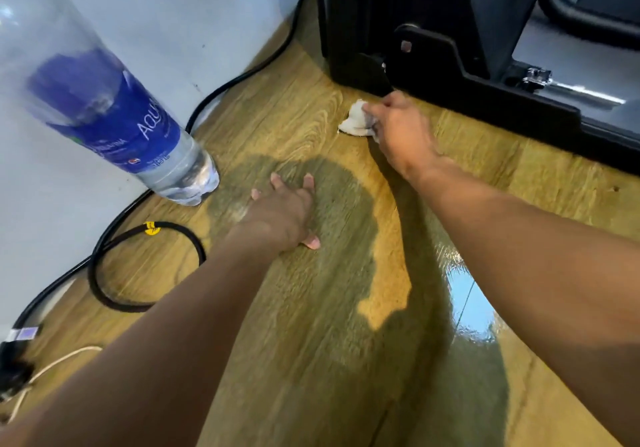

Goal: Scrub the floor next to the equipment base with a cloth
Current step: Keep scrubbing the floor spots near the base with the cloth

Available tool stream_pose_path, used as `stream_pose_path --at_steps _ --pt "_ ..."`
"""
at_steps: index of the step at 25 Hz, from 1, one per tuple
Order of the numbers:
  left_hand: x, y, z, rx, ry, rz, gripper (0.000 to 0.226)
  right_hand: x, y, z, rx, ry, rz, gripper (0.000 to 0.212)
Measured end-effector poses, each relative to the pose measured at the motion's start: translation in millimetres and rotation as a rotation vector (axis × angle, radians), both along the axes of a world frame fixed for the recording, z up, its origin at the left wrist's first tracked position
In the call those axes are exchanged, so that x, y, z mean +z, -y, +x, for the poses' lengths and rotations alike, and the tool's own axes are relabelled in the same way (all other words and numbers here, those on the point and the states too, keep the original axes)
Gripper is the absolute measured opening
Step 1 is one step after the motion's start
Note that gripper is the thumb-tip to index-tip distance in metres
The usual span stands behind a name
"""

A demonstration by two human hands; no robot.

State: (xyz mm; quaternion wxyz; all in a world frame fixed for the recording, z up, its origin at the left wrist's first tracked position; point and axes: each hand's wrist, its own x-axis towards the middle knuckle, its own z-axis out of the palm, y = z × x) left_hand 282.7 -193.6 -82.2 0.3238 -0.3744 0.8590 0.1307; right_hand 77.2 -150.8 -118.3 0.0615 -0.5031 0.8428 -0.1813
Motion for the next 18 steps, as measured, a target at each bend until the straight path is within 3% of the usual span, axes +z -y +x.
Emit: stream_pose_path --at_steps 2,6,10,14,18 --pt "-1 0 1 -0.001 -0.023 -0.001 0.117 -1 3 15 -0.051 -0.034 0.044 0.034" --pt "-2 2 12 0.049 -0.053 -0.021 0.114 -4 -14 45 0.176 -0.092 -0.006 0.026" --pt "0 6 18 -0.007 -0.077 -0.088 0.084 -2 -14 55 -0.003 0.031 -0.004 0.031" --pt "3 15 35 0.008 -0.138 -0.068 0.076 -8 -48 101 0.276 0.042 -0.057 0.031" --pt "5 32 59 -0.051 -0.082 -0.081 0.092 -2 -39 92 0.040 0.063 -0.014 0.026"
